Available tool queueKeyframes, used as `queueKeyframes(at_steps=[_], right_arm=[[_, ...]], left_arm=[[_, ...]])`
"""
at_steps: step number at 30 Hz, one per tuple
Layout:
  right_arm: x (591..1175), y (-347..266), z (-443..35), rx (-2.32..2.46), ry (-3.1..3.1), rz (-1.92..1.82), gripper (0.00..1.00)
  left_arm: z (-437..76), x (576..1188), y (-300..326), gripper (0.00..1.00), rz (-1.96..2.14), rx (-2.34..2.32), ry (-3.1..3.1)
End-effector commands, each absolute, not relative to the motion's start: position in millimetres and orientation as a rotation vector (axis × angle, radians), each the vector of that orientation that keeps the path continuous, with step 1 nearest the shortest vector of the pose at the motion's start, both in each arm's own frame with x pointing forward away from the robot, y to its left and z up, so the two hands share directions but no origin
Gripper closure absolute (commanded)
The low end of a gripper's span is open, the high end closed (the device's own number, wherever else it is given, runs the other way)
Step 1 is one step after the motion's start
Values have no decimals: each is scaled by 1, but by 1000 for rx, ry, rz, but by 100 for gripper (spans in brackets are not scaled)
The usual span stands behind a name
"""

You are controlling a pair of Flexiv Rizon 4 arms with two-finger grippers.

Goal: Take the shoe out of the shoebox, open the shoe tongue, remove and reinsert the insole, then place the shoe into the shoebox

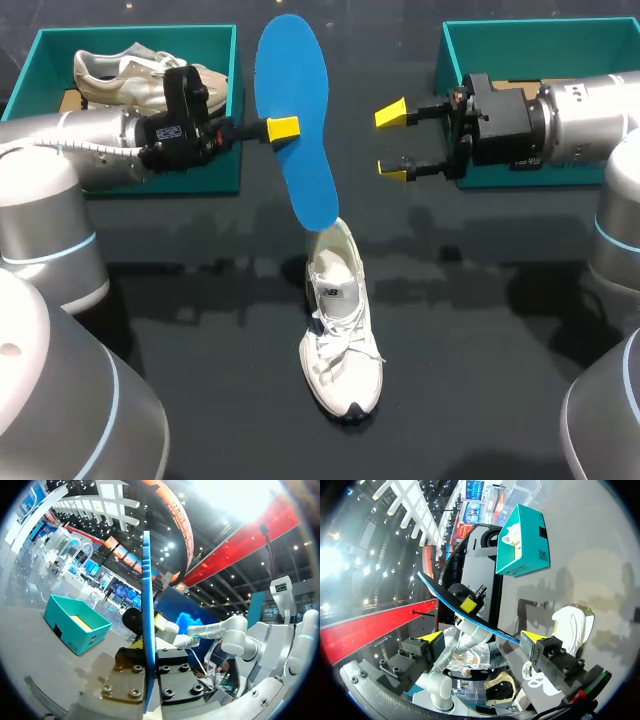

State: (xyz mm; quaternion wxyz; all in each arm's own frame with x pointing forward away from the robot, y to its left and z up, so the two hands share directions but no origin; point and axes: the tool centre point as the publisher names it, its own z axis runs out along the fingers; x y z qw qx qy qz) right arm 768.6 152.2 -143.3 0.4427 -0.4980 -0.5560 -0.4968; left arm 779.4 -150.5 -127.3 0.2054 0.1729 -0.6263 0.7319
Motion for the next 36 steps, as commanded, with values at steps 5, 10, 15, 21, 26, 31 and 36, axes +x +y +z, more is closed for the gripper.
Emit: queueKeyframes(at_steps=[5,10,15,21,26,31,36], right_arm=[[767,153,-143,-1240,-1379,-1235,0],[767,153,-143,-1240,-1379,-1235,0],[767,153,-143,-1240,-1379,-1235,0],[767,153,-143,-1240,-1379,-1235,0],[767,153,-143,-1240,-1379,-1235,0],[767,153,-143,-1240,-1379,-1235,0],[767,153,-143,-1240,-1379,-1235,0]], left_arm=[[-131,783,-151,100,2231,208,-1881],[-134,787,-150,100,2410,-60,-2020],[-137,795,-147,100,2438,-167,-2156],[-138,797,-146,100,2424,-105,-2158],[-138,797,-146,100,2424,-105,-2158],[-138,797,-146,100,2424,-105,-2158],[-138,796,-144,100,2485,-180,-2177]])
